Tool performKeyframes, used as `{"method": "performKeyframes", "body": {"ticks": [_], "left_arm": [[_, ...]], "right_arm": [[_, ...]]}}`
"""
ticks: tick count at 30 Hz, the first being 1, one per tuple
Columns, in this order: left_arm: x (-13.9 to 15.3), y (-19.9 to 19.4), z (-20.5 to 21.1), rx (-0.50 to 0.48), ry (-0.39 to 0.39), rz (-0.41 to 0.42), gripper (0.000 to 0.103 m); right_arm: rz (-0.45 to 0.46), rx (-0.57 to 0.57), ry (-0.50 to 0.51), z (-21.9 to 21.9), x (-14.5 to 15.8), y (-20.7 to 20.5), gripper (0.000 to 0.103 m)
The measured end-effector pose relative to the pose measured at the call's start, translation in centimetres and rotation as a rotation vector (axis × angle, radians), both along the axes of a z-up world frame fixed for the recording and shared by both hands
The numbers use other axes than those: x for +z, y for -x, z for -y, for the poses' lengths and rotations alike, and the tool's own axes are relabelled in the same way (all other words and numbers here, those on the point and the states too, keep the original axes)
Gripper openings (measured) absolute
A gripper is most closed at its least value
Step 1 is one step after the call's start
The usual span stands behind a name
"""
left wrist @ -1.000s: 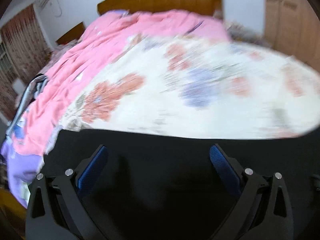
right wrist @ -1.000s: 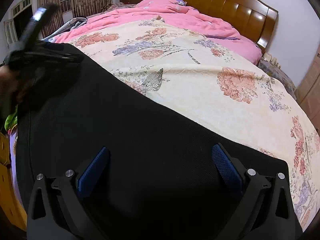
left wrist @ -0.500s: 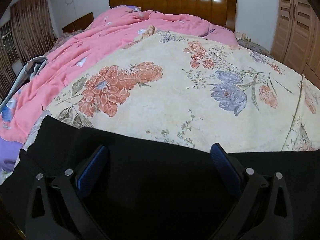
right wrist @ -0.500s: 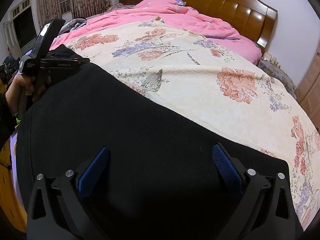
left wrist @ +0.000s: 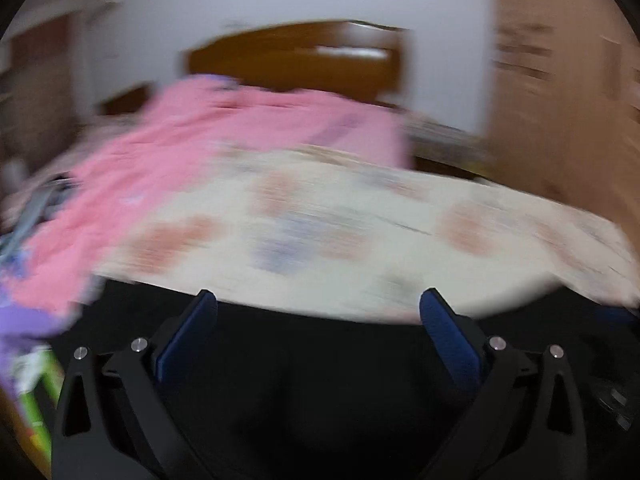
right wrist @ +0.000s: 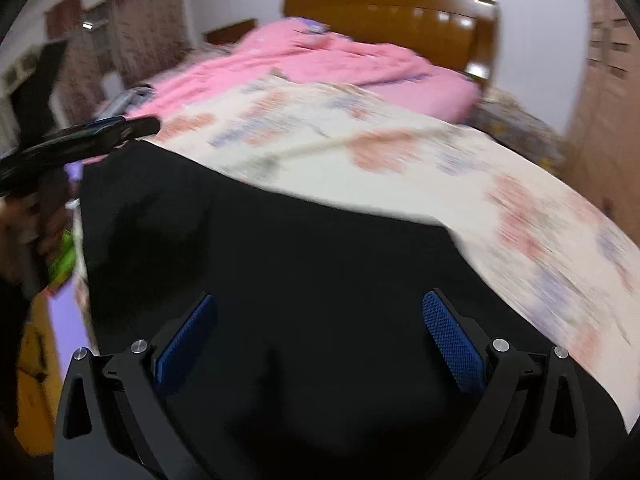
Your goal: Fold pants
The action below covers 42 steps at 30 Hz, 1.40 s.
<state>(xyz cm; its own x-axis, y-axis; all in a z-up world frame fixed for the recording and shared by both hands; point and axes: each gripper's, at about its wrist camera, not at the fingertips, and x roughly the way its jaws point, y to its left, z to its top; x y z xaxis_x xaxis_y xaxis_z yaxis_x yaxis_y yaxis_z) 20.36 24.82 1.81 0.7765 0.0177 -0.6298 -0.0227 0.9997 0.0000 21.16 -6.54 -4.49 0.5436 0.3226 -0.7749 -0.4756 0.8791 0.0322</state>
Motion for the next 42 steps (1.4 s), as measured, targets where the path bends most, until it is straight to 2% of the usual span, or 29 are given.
{"method": "performKeyframes", "body": {"ticks": [1, 2, 5, 6, 7, 8, 9, 10, 11, 14, 16, 18, 19, 20, 21, 23, 24, 27, 29, 32, 34, 36, 39, 40, 42], "left_arm": [[-1.2, 0.4, 3.3, -0.098, 0.013, -0.046, 0.101], [-2.4, 0.5, 5.5, -0.151, 0.009, -0.082, 0.101], [-5.5, 0.0, 10.6, -0.262, -0.013, -0.152, 0.101], [-6.5, -0.4, 11.8, -0.275, -0.045, -0.179, 0.101], [-7.9, -1.2, 12.9, -0.258, -0.104, -0.213, 0.101], [-8.8, -1.8, 13.2, -0.245, -0.121, -0.24, 0.102], [-9.0, -1.8, 12.7, -0.241, -0.075, -0.229, 0.102], [-9.1, -2.3, 11.7, -0.236, -0.015, -0.257, 0.102], [-9.0, -2.5, 11.1, -0.23, 0.003, -0.252, 0.102], [-9.3, -2.6, 11.0, -0.227, -0.004, -0.25, 0.102], [-9.3, -2.5, 11.4, -0.219, -0.015, -0.243, 0.102], [-8.6, -2.0, 11.1, -0.167, -0.04, -0.217, 0.101], [-7.7, -1.0, 10.2, -0.119, -0.032, -0.168, 0.101], [-7.0, -0.3, 9.2, -0.111, 0.016, -0.137, 0.101], [-6.5, 0.3, 8.2, -0.108, 0.068, -0.114, 0.101], [-5.3, 2.3, 3.4, -0.048, 0.231, -0.046, 0.101], [-5.0, 2.9, 1.5, -0.012, 0.271, -0.034, 0.101], [-4.7, 6.0, -7.1, 0.162, 0.411, 0.017, 0.101], [-5.3, 9.2, -13.7, 0.306, 0.535, 0.046, 0.101], [-6.0, 13.4, -20.3, 0.445, 0.658, 0.108, 0.101], [-6.6, 15.3, -23.8, 0.513, 0.696, 0.125, 0.101], [-6.9, 15.9, -26.2, 0.562, 0.693, 0.127, 0.101], [-6.7, 14.7, -28.6, 0.532, 0.701, 0.126, 0.101], [-6.7, 13.9, -29.3, 0.513, 0.7, 0.128, 0.101], [-6.8, 12.7, -30.4, 0.488, 0.711, 0.131, 0.101]], "right_arm": [[-0.027, -0.015, 0.011, 1.5, -0.7, 0.7, 0.099], [-0.047, -0.029, 0.032, 2.4, -1.3, 1.1, 0.099], [-0.096, -0.093, 0.159, 5.4, -3.8, 2.2, 0.099], [-0.121, -0.094, 0.144, 6.5, -4.4, 2.5, 0.099], [-0.127, -0.103, 0.059, 8.3, -4.2, 2.9, 0.099], [-0.135, -0.119, 0.049, 9.2, -4.2, 3.2, 0.099], [-0.136, -0.133, 0.065, 10.0, -4.2, 3.6, 0.099], [-0.135, -0.145, 0.094, 10.8, -4.3, 4.0, 0.099], [-0.138, -0.143, 0.085, 11.4, -4.3, 4.4, 0.099], [-0.148, -0.172, 0.074, 12.2, -3.5, 5.0, 0.098], [-0.082, -0.242, 0.081, 11.6, -1.9, 5.1, 0.098], [-0.044, -0.222, 0.005, 10.5, -0.5, 5.1, 0.098], [-0.021, -0.172, -0.034, 9.2, 0.2, 5.0, 0.098], [0.0, -0.148, -0.044, 8.2, 0.5, 4.8, 0.098], [0.008, -0.126, -0.045, 6.7, 0.5, 4.4, 0.099], [-0.027, -0.084, -0.043, 4.4, -0.1, 3.3, 0.099], [-0.037, -0.064, -0.042, 3.1, -0.4, 2.8, 0.099], [-0.07, 0.035, -0.09, -1.5, -0.9, 1.0, 0.099], [-0.088, 0.098, -0.137, -5.1, -0.6, -0.1, 0.099], [-0.1, 0.22, -0.179, -10.4, -0.6, -1.0, 0.099], [-0.074, 0.292, -0.121, -14.2, -1.3, -1.0, 0.098], [-0.056, 0.311, -0.048, -17.1, -1.9, -1.3, 0.098], [-0.056, 0.304, -0.009, -19.4, -3.8, -1.6, 0.098], [-0.075, 0.294, 0.035, -19.8, -5.0, -1.9, 0.099], [-0.058, 0.306, 0.017, -19.9, -4.8, -1.7, 0.099]]}}
